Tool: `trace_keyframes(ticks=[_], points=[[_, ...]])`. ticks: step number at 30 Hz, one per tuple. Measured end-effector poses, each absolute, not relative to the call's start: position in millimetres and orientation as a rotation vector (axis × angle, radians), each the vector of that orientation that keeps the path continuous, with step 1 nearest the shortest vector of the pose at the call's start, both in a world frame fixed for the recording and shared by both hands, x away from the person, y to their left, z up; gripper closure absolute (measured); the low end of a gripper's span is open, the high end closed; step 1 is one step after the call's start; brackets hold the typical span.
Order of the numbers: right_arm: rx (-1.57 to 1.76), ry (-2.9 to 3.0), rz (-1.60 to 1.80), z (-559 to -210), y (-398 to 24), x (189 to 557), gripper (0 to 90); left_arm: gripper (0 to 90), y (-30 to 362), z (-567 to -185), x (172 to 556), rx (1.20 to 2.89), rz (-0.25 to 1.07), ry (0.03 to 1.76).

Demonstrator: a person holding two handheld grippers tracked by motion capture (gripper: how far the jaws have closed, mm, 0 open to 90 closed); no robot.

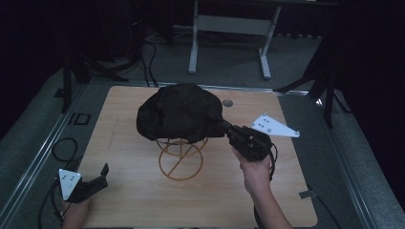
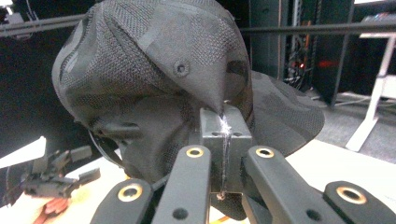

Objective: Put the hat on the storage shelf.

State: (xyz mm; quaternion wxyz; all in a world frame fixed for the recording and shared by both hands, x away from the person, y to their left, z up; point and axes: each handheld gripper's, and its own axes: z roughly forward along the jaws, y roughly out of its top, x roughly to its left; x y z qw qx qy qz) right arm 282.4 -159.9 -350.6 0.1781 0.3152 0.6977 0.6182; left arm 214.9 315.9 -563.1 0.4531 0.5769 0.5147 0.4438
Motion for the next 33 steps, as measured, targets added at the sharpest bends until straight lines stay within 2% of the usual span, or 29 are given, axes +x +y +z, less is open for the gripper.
trace_keyframes(ticks=[22, 31, 33], points=[[0.944, 2.093, 1.677, -391, -151, 285, 89.9, 1.6, 316, -563, 215, 1.427, 1.093, 1.268], [0.930, 2.129, 1.657, -397, -146, 285, 89.8, 1.6, 316, -563, 215, 1.426, 1.089, 1.268], [0.924, 2.129, 1.658, -398, -146, 285, 87.1, 1.6, 316, -563, 215, 1.425, 1.087, 1.268]])
